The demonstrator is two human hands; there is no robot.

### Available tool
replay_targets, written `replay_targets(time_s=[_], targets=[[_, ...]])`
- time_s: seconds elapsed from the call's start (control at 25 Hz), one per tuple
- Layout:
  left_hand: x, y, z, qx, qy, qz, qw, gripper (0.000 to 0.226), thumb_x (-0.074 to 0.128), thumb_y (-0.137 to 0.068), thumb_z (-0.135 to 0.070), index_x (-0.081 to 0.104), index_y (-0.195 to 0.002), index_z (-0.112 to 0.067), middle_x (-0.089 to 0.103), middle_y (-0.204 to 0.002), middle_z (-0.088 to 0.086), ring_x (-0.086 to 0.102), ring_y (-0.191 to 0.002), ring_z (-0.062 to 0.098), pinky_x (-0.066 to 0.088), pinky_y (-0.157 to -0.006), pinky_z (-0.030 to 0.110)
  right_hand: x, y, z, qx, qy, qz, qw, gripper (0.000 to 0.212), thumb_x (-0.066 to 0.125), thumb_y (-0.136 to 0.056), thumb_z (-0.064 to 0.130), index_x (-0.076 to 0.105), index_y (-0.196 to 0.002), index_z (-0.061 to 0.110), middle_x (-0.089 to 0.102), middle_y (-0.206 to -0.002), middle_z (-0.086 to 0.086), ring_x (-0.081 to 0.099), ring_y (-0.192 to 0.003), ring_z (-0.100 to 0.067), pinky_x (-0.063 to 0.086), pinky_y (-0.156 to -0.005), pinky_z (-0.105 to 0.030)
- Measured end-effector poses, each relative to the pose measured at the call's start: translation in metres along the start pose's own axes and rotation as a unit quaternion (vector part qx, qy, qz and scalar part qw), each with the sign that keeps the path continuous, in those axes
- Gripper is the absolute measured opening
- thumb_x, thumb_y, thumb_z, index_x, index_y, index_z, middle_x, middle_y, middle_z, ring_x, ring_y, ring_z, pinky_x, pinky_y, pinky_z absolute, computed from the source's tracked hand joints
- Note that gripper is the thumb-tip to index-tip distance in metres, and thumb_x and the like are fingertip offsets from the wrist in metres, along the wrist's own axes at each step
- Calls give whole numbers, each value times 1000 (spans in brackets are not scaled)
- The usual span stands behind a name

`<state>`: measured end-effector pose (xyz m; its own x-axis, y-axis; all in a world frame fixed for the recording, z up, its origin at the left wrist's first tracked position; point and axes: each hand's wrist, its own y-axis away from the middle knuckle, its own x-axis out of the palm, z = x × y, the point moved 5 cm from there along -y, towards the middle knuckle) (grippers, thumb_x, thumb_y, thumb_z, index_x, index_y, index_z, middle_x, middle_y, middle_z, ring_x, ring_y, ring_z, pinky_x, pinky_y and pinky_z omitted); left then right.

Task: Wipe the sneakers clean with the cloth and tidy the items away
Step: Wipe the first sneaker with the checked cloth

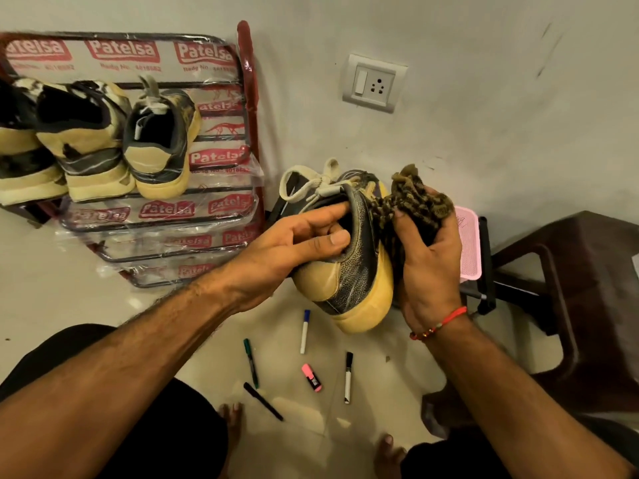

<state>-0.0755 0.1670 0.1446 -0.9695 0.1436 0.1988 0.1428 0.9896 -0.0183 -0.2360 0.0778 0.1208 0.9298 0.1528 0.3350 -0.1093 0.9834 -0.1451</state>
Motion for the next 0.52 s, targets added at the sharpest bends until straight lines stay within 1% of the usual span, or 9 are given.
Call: replay_targets(time_s=[0.12, 0.16, 0.24, 0.28, 0.32, 0.36, 0.4, 0.48, 0.52], targets=[[-6, -2, 0, 2, -44, -3, 999, 57, 65, -87, -13, 53, -142, -22, 57, -89, 1, 57, -90, 11, 51, -86, 21, 5, 4, 3, 3, -5, 34, 999, 44, 65, -91, 3, 51, -132, 4, 65, -128, -8, 59, -123, -25, 45, -107, -47], [-8, -3, 0, -3, -52, -16, 998, 58, 66, -87, -14, 54, -143, -19, 58, -91, 9, 59, -92, 17, 52, -90, 24, 7, 6, 2, 10, -20, 31, 999, 43, 64, -91, 1, 50, -132, 4, 65, -127, -7, 60, -122, -24, 47, -105, -44], [-10, -6, 3, 3, -85, -56, 995, 56, 69, -87, -19, 56, -140, -15, 63, -100, 25, 64, -102, 28, 52, -103, 37, 9, 12, -3, 38, -67, 5, 997, 44, 62, -91, -2, 50, -133, 5, 66, -126, -8, 62, -120, -24, 51, -99, -39], [-10, -6, 4, 20, -125, -80, 989, 53, 70, -87, -26, 59, -138, -16, 67, -100, 22, 67, -102, 27, 53, -103, 40, 10, 16, -7, 57, -92, -11, 994, 45, 62, -91, -3, 50, -134, 5, 66, -126, -9, 62, -119, -25, 52, -97, -39], [-7, -5, 3, 48, -186, -109, 975, 50, 70, -88, -37, 62, -134, -18, 71, -95, 12, 69, -97, 20, 56, -96, 39, 11, 20, -12, 74, -116, -27, 990, 47, 61, -91, -3, 49, -136, 5, 66, -126, -11, 63, -118, -28, 52, -98, -42], [-6, -3, 1, 83, -264, -145, 950, 50, 66, -90, -50, 66, -130, -18, 72, -89, 2, 68, -92, 13, 56, -89, 34, 11, 22, -15, 87, -140, -40, 986, 48, 60, -92, -3, 48, -137, 5, 65, -127, -13, 62, -118, -30, 52, -99, -44], [-4, 1, -2, 125, -350, -184, 910, 58, 56, -92, -61, 69, -126, -15, 71, -87, -2, 66, -90, 12, 54, -85, 32, 12, 23, -16, 94, -161, -47, 981, 49, 60, -92, -3, 48, -138, 5, 64, -128, -14, 62, -118, -31, 52, -99, -45], [4, 9, -9, 187, -484, -235, 822, 78, 31, -97, -73, 72, -120, -12, 63, -86, -1, 55, -89, 18, 45, -83, 36, 14, 21, -14, 90, -184, -50, 978, 48, 59, -92, -4, 48, -138, 4, 63, -129, -15, 62, -118, -31, 52, -98, -43], [7, 12, -12, 196, -534, -250, 783, 83, 20, -97, -75, 74, -118, -16, 58, -89, -2, 49, -92, 19, 39, -85, 39, 13, 18, -12, 81, -188, -52, 977, 48, 59, -92, -4, 49, -137, 4, 63, -129, -15, 62, -119, -31, 52, -99, -43]])
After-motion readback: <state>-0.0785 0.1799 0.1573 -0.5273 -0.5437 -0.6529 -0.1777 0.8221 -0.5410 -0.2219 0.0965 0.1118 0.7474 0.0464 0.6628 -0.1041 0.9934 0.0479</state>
